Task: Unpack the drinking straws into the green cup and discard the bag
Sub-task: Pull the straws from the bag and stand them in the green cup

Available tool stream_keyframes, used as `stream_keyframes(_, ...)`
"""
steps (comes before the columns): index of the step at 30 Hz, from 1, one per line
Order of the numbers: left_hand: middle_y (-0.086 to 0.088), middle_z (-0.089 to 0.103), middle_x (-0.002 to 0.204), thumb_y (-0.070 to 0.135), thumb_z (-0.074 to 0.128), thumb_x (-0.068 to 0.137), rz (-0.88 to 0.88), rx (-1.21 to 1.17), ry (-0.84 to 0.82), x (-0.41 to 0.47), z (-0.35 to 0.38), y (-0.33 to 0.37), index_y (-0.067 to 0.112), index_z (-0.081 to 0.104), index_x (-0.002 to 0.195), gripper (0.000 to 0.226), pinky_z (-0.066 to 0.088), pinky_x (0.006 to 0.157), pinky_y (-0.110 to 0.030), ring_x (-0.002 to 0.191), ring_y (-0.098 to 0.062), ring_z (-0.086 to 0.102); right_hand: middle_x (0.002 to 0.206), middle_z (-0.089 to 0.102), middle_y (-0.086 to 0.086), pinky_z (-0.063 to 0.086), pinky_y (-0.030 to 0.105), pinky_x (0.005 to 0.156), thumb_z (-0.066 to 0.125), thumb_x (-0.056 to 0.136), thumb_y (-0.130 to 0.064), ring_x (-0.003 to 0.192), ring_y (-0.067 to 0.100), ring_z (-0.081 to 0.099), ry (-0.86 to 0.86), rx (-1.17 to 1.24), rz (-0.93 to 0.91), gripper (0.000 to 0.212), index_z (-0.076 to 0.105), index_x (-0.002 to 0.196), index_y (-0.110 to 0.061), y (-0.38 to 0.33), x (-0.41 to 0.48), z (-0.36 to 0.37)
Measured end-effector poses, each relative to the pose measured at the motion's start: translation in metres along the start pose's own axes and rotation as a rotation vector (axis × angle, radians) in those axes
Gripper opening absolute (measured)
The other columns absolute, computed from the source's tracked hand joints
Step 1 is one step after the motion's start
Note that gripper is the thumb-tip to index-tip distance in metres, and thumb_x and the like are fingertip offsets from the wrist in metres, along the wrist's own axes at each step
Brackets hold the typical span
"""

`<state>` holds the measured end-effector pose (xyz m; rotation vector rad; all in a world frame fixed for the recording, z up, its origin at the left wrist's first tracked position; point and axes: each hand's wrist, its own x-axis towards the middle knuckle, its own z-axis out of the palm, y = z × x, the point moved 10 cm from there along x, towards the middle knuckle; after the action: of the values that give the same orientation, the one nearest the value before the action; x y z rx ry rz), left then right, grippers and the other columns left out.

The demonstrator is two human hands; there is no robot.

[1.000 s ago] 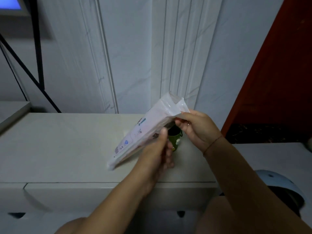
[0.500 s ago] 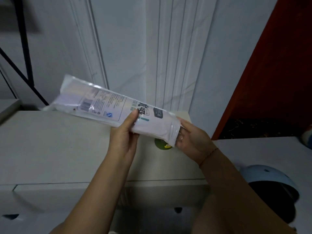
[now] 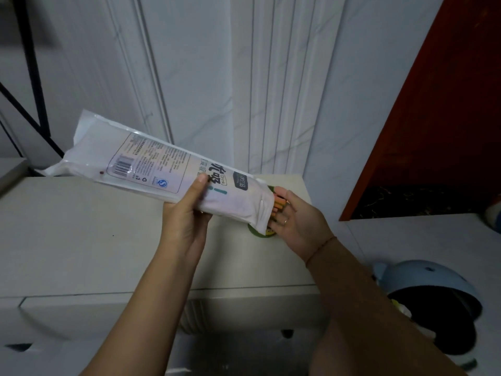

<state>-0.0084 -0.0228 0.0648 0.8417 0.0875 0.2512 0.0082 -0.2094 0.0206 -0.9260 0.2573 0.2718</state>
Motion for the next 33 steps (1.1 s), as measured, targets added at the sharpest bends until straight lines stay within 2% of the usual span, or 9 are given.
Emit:
stream_keyframes(4, -0.008, 0.069, 0.115, 0.01, 0.067, 0.083, -0.08, -0.106, 0.055, 0.004, -0.014, -0.011, 0.012, 0.058, 0.126, 0.043, 0.047, 0.099, -0.05, 0.107, -0.023, 0.066, 0.092, 0.065, 0.006, 0.048, 0.024, 0.065, 0.055, 0.091, -0.022, 0.079, 0.015, 0.059, 0.084, -0.375, -0.196, 0.024, 0.064, 0.111, -0.011, -0.017, -0.001, -0.011)
stream_keyframes(7, -0.007, 0.071, 0.108, 0.01, 0.06, 0.088, -0.176, -0.241, 0.077, 0.0, -0.015, -0.027, 0.015, 0.061, 0.113, 0.026, 0.045, 0.1, -0.051, 0.107, -0.023, 0.066, 0.078, 0.062, 0.01, 0.044, 0.021, 0.052, 0.058, 0.088, -0.01, 0.064, 0.018, 0.05, 0.069, -0.454, -0.319, 0.017, 0.067, 0.102, -0.005, -0.025, -0.005, -0.005)
stream_keyframes(9, -0.01, 0.069, 0.114, 0.009, 0.06, 0.088, -0.23, -0.314, 0.081, -0.004, -0.014, -0.037, 0.014, 0.059, 0.114, 0.026, 0.043, 0.101, -0.054, 0.111, -0.027, 0.064, 0.068, 0.062, 0.007, 0.044, 0.019, 0.049, 0.058, 0.087, -0.006, 0.054, 0.016, 0.048, 0.058, -0.507, -0.384, 0.011, 0.067, 0.092, -0.007, -0.031, -0.008, 0.0)
stream_keyframes(13, -0.012, 0.072, 0.108, 0.007, 0.06, 0.087, -0.266, -0.376, 0.141, -0.005, -0.023, -0.045, 0.014, 0.057, 0.119, 0.033, 0.049, 0.092, -0.055, 0.105, -0.028, 0.067, 0.043, 0.052, -0.007, 0.037, 0.016, 0.041, 0.064, 0.086, -0.016, 0.04, 0.006, 0.043, 0.098, -0.615, -0.474, 0.013, 0.066, 0.083, -0.003, -0.044, -0.014, -0.001)
stream_keyframes(18, -0.012, 0.074, 0.103, 0.006, 0.06, 0.087, -0.266, -0.42, 0.209, 0.0, -0.042, -0.039, 0.014, 0.058, 0.111, 0.025, 0.051, 0.085, -0.057, 0.1, -0.028, 0.069, 0.052, 0.056, 0.001, 0.037, 0.016, 0.039, 0.063, 0.087, -0.022, 0.041, 0.007, 0.043, 0.109, -0.555, -0.513, 0.018, 0.065, 0.077, -0.007, -0.061, -0.017, -0.013)
stream_keyframes(22, -0.013, 0.068, 0.118, 0.007, 0.061, 0.086, -0.259, -0.432, 0.227, 0.002, -0.048, -0.036, 0.012, 0.059, 0.11, 0.025, 0.048, 0.089, -0.058, 0.109, -0.03, 0.065, 0.055, 0.053, 0.003, 0.045, 0.019, 0.05, 0.059, 0.089, -0.014, 0.049, 0.01, 0.048, 0.046, -0.481, -0.49, 0.012, 0.065, 0.082, -0.006, -0.065, -0.012, -0.017)
stream_keyframes(27, -0.015, 0.067, 0.119, 0.011, 0.063, 0.086, -0.268, -0.469, 0.185, -0.002, -0.035, -0.042, 0.014, 0.056, 0.115, 0.03, 0.047, 0.09, -0.06, 0.108, -0.033, 0.066, 0.064, 0.057, 0.005, 0.049, 0.022, 0.06, 0.06, 0.087, -0.01, 0.059, 0.013, 0.052, -0.026, -0.517, -0.447, 0.008, 0.067, 0.089, -0.007, -0.052, -0.008, -0.005)
stream_keyframes(30, -0.017, 0.066, 0.122, 0.012, 0.068, 0.076, -0.289, -0.472, 0.142, -0.007, -0.023, -0.049, 0.015, 0.051, 0.126, 0.053, 0.044, 0.094, -0.061, 0.11, -0.034, 0.064, 0.052, 0.058, -0.002, 0.046, 0.018, 0.052, 0.061, 0.086, -0.007, 0.048, 0.009, 0.05, -0.046, -0.612, -0.478, 0.005, 0.065, 0.087, -0.005, -0.048, -0.01, 0.005)
stream_keyframes(33, -0.017, 0.067, 0.119, 0.007, 0.065, 0.082, -0.301, -0.463, 0.163, -0.01, -0.021, -0.051, 0.016, 0.053, 0.119, 0.04, 0.046, 0.092, -0.06, 0.11, -0.034, 0.064, 0.045, 0.057, -0.004, 0.044, 0.016, 0.046, 0.063, 0.085, -0.005, 0.042, 0.008, 0.048, -0.048, -0.607, -0.504, 0.005, 0.064, 0.087, -0.001, -0.048, -0.011, 0.01)
